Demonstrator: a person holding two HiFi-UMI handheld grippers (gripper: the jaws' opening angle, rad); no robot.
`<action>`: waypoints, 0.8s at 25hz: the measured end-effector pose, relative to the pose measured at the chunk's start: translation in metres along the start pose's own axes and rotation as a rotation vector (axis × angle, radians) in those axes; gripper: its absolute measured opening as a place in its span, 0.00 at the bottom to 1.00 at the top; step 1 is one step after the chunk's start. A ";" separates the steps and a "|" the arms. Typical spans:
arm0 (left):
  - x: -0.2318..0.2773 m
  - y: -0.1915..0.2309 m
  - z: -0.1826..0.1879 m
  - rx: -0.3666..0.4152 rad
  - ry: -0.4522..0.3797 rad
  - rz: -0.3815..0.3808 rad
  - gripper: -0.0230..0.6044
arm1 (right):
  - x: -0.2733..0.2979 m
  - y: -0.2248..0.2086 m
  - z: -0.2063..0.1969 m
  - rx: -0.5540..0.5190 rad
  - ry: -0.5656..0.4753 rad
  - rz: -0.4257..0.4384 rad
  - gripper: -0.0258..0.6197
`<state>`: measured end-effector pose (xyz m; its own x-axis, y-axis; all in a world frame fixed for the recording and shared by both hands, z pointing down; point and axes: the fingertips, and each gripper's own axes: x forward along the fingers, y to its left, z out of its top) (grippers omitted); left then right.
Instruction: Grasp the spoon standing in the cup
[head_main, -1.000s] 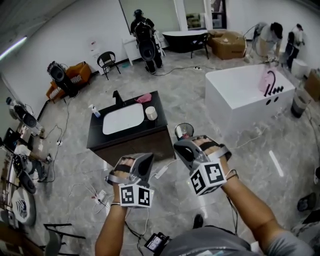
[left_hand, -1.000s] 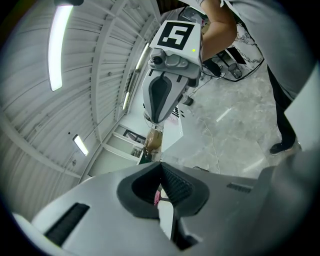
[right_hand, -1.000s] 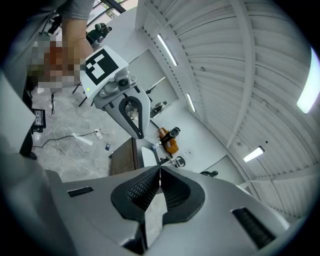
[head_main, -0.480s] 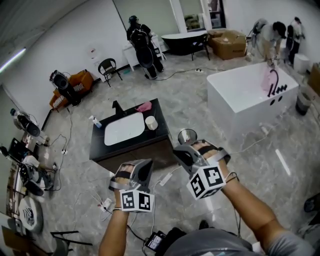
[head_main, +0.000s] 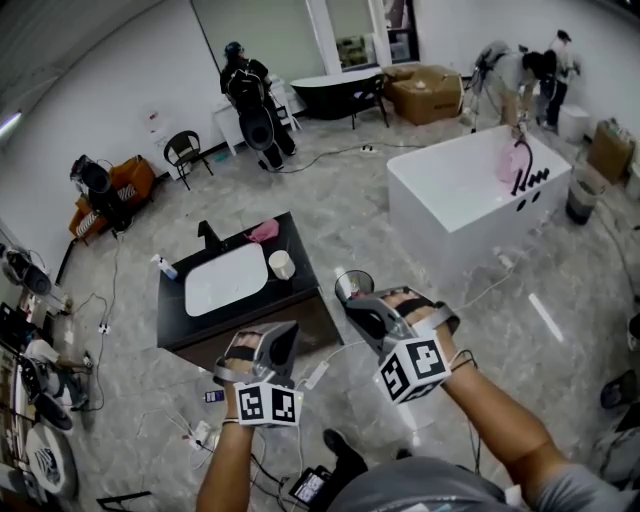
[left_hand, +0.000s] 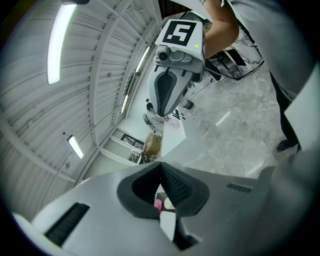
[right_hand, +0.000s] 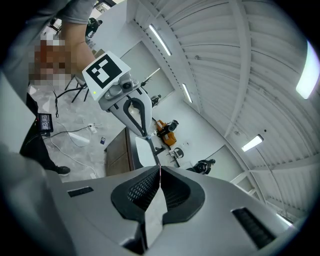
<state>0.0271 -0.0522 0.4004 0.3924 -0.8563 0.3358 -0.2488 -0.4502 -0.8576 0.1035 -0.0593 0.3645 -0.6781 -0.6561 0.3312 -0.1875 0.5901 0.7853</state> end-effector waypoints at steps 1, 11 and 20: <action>0.004 0.004 -0.002 0.000 -0.013 0.000 0.04 | 0.004 -0.003 -0.001 0.002 0.011 -0.004 0.09; 0.031 0.040 -0.053 -0.005 -0.065 -0.007 0.04 | 0.065 -0.017 0.010 0.021 0.051 -0.005 0.09; 0.064 0.067 -0.106 -0.025 -0.072 -0.026 0.04 | 0.116 -0.035 -0.003 0.060 0.100 -0.009 0.09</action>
<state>-0.0580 -0.1638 0.4059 0.4619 -0.8240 0.3282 -0.2590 -0.4792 -0.8386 0.0333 -0.1574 0.3768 -0.6025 -0.7035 0.3769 -0.2375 0.6089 0.7569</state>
